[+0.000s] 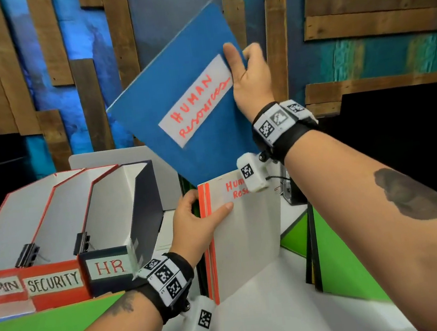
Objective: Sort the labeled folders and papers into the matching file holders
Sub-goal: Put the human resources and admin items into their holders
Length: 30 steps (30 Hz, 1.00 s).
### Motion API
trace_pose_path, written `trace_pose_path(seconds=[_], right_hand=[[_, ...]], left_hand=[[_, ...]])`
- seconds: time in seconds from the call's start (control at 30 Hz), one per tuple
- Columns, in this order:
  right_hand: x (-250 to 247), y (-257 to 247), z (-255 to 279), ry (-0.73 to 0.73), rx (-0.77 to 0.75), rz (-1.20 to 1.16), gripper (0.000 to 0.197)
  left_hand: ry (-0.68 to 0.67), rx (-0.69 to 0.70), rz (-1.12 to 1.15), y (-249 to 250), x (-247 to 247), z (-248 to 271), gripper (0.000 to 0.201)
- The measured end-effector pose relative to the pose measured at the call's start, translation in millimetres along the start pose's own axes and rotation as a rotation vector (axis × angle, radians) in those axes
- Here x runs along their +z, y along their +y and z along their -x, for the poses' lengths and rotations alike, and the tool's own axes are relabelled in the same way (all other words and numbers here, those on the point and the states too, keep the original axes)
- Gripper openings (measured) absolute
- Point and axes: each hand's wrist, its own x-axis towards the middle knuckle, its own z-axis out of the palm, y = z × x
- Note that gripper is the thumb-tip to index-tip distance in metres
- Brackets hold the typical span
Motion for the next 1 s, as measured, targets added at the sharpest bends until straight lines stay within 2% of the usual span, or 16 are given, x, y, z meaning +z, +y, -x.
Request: trace_pose_path(seconds=[0.03, 0.1, 0.17, 0.2, 0.23, 0.27, 0.3, 0.37, 0.43, 0.5, 0.57, 0.67, 0.77, 0.8, 0.93, 1.0], right_hand=[[1.7, 8.6, 4.1, -0.051, 0.058, 0.038, 0.041], [1.9, 27.0, 13.3, -0.199, 0.275, 0.143, 0.047], [-3.0, 43.9, 25.4, -0.445, 0.462, 0.292, 0.055], [-3.3, 49.0, 32.2, -0.524, 0.577, 0.342, 0.050], [-4.0, 54.6, 37.5, -0.516, 0.679, 0.350, 0.043], [-5.4, 60.8, 45.8, -0.509, 0.717, 0.450, 0.039], [-6.9, 69.9, 49.6, -0.429, 0.755, 0.441, 0.041], [-15.5, 88.0, 60.4, -0.223, 0.788, 0.325, 0.058], [-20.0, 101.7, 78.8, -0.098, 0.860, 0.234, 0.081], [-17.1, 104.6, 105.3, -0.095, 0.978, 0.047, 0.105], [-14.2, 109.8, 129.2, -0.166, 1.003, -0.118, 0.119], [-10.4, 100.1, 147.6, -0.269, 0.930, -0.192, 0.112], [-7.6, 68.8, 151.8, -0.333, 0.914, -0.360, 0.065], [-6.9, 62.5, 153.1, -0.369, 0.938, -0.404, 0.059], [-9.9, 43.6, 157.7, -0.565, 0.990, -0.405, 0.077], [-14.1, 33.4, 158.7, -0.604, 0.982, -0.427, 0.061]], left_hand=[[0.003, -0.005, 0.023, 1.6, -0.1, 1.3, 0.044], [0.025, -0.026, 0.090, 3.8, 0.0, 3.7, 0.047], [0.048, -0.030, 0.122, 3.9, -0.1, 5.3, 0.051], [0.056, -0.015, 0.113, 3.3, -1.1, 5.7, 0.053], [0.060, 0.006, 0.090, 2.7, -2.4, 5.7, 0.054], [0.060, 0.031, 0.052, 1.9, -3.6, 5.7, 0.055], [0.060, 0.061, 0.008, 1.1, -4.3, 6.0, 0.056], [0.060, 0.114, -0.064, 0.0, -4.2, 6.8, 0.065], [0.040, 0.150, -0.078, -0.4, -3.0, 7.6, 0.079], [0.020, 0.184, -0.080, 0.4, -0.9, 8.9, 0.089], [0.011, 0.227, -0.075, 4.5, 3.0, 11.8, 0.097], [-0.014, 0.258, -0.028, 14.7, 9.8, 17.7, 0.092], [-0.063, 0.250, 0.021, 25.2, 15.8, 19.7, 0.080], [-0.076, 0.246, 0.024, 27.6, 16.3, 19.6, 0.077], [-0.137, 0.195, -0.039, 35.9, 14.4, 19.6, 0.046], [-0.138, 0.136, -0.051, 37.0, 12.4, 20.0, 0.052]])
